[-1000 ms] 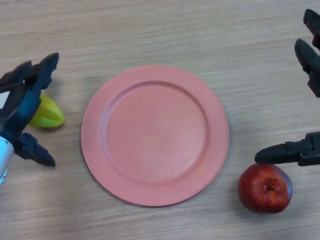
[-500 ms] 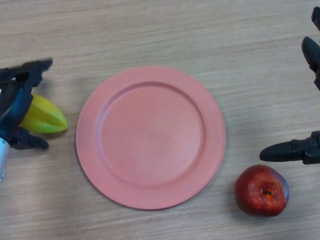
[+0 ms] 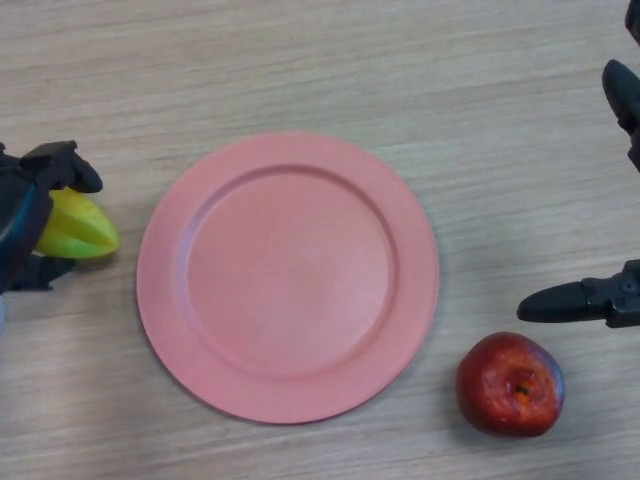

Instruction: Pick up the yellow starfruit and place it on the plate

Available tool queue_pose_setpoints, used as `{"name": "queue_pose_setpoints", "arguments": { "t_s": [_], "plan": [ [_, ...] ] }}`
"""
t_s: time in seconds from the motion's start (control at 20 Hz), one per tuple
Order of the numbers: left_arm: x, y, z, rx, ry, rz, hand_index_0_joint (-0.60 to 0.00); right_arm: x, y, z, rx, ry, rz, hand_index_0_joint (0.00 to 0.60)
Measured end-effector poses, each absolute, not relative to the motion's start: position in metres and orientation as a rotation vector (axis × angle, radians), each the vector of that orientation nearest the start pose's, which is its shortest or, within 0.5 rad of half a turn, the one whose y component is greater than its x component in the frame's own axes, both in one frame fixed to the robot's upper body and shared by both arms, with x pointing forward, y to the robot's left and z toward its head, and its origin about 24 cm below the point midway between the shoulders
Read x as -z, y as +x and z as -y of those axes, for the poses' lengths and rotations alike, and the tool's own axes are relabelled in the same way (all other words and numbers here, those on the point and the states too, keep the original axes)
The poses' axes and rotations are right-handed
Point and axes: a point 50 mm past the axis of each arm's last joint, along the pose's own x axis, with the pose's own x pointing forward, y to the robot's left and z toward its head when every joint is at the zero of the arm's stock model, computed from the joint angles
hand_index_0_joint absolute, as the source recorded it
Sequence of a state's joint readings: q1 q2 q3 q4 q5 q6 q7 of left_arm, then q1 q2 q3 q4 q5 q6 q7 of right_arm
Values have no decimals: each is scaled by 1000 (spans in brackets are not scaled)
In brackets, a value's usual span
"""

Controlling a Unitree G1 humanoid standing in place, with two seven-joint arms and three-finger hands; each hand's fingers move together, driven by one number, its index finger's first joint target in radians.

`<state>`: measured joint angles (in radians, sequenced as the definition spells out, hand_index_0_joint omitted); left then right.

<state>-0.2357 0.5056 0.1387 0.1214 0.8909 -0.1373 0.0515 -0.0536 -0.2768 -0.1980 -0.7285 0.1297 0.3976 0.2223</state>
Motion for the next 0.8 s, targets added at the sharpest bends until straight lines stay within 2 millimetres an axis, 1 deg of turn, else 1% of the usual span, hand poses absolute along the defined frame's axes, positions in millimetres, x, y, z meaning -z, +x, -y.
{"name": "queue_pose_setpoints", "arguments": {
  "t_s": [0.05, 0.1, 0.15, 0.2, 0.3, 0.35, 0.4, 0.45, 0.5, 0.55, 0.6, 0.65, 0.7, 0.8],
  "plan": [
    [-133, 291, -256, -192, 1367, 243, -600, -191, 220, 189, -149, -236, 384, 0],
    [-147, 290, -255, -212, 1332, 276, -600, -191, 219, 189, -148, -237, 382, 0],
    [-157, 289, -252, -230, 1320, 317, -600, -192, 218, 188, -150, -237, 379, 0],
    [-169, 285, -244, -253, 1320, 377, -600, -193, 218, 188, -150, -238, 383, 0],
    [-181, 279, -232, -278, 1291, 444, -600, -192, 218, 188, -148, -239, 379, 0],
    [-185, 275, -226, -285, 1266, 462, -600, -192, 218, 188, -148, -238, 379, 0],
    [-188, 272, -215, -267, 1236, 495, -600, -192, 218, 188, -149, -238, 381, 0],
    [-186, 271, -207, -235, 1234, 513, -600, -192, 218, 188, -149, -238, 381, 0],
    [-178, 269, -194, -155, 1231, 500, -600, -192, 217, 189, -147, -239, 380, 0],
    [-170, 268, -185, -88, 1214, 478, -600, -192, 217, 189, -146, -238, 380, 0],
    [-155, 266, -173, 5, 1209, 445, -600, -192, 218, 188, -147, -238, 382, 0],
    [-148, 265, -166, 44, 1211, 448, -600, -193, 218, 188, -146, -240, 383, 0],
    [-143, 265, -162, 66, 1265, 458, -600, -192, 219, 189, -145, -239, 381, 0],
    [-139, 267, -163, 74, 1263, 440, -600, -192, 220, 190, -132, -235, 377, 0]
  ]
}}
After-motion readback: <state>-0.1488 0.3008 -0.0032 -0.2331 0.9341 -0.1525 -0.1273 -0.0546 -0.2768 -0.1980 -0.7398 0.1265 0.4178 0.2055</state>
